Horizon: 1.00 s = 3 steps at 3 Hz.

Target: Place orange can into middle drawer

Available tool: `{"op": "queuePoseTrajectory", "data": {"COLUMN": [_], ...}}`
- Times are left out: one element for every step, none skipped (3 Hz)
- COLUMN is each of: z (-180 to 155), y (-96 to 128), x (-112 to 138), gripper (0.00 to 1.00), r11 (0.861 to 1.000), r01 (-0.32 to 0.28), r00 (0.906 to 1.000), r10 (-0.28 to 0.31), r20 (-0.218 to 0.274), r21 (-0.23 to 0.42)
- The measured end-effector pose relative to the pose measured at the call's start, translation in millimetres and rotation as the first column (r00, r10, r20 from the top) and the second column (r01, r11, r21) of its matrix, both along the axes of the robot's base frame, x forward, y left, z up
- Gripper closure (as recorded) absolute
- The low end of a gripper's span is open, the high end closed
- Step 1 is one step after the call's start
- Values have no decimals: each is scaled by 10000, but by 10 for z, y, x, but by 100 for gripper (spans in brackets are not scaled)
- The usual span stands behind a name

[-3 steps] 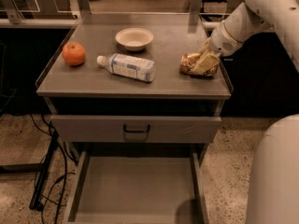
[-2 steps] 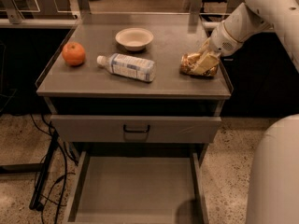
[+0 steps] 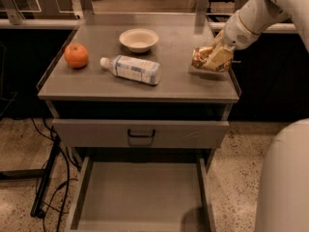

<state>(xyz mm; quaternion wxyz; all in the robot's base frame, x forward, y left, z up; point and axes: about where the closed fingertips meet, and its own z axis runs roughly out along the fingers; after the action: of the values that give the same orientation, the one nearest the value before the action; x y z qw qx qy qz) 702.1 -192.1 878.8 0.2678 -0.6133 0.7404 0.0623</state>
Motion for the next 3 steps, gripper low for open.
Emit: {"op": "queuePoseTrajectory", "data": {"z": [283,544,661], "y": [-98,-215,-340], "x": [-96,-351,-694], "gripper": [100,100,100], "r11": [10000,9999,10000], "r01": [3,-89,-3], "r00": [9989,9946,9913], "r10": [-7,76,-2], "r20": [467,1033,1315], "r21": [79,128,36]}}
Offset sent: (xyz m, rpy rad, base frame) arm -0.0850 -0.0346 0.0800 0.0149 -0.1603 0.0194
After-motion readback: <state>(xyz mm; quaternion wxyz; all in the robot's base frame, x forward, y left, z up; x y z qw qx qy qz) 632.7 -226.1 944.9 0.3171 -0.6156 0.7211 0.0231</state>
